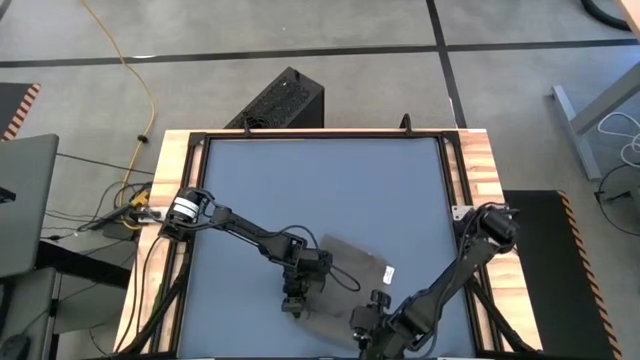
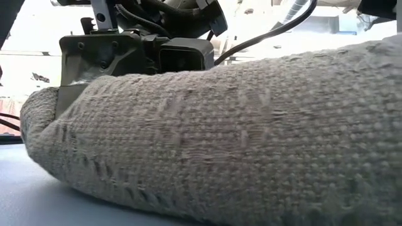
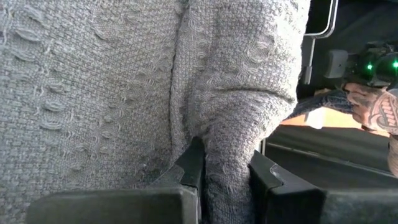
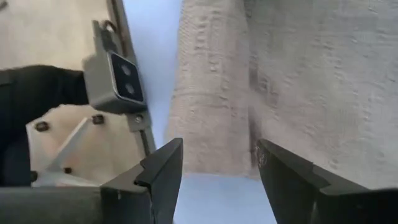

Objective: Roll towel
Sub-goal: Roll the gray towel

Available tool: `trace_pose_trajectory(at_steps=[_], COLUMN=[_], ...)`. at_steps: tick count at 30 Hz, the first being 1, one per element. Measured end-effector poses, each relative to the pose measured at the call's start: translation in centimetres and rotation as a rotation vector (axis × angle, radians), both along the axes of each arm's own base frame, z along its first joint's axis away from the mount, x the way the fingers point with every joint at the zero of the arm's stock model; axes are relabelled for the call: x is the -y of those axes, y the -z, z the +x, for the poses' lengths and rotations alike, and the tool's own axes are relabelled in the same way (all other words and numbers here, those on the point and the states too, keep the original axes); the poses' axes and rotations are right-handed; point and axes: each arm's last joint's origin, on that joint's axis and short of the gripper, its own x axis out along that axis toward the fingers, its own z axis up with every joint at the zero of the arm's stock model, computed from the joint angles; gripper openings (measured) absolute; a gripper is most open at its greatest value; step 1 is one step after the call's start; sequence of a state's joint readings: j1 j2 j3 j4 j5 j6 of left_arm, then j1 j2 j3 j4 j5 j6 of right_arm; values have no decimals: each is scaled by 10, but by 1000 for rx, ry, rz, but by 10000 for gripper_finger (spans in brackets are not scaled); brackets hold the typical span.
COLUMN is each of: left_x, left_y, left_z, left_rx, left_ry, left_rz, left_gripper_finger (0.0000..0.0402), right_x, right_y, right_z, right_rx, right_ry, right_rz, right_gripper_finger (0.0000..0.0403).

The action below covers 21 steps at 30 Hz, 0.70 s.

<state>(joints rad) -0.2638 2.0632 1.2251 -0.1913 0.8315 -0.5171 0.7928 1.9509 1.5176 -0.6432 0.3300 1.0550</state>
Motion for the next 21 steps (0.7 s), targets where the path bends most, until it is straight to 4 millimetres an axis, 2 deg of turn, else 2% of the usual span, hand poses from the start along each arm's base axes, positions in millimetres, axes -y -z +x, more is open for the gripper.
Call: trace_pose_trajectory(at_steps=[7,14,17,21], left_x=[0,0,0,0], left_y=[0,0,1,1], left_z=[-1,-1,-1,-1], left_rx=[-6,-6,-5,-4], left_ry=[6,6,7,9], left_rz=[3,4,4,6], left_gripper_finger=[43,43,43,43], right_x=[-12,-10,-15,-23], right_y=[23,22,34,62], right_z=[9,11,14,17], right_rx=[22,51,52,16], right_ry=[-7,14,14,26], right_rz=[4,-17,-18,-2], right_gripper_finger=[229,228,225,214])
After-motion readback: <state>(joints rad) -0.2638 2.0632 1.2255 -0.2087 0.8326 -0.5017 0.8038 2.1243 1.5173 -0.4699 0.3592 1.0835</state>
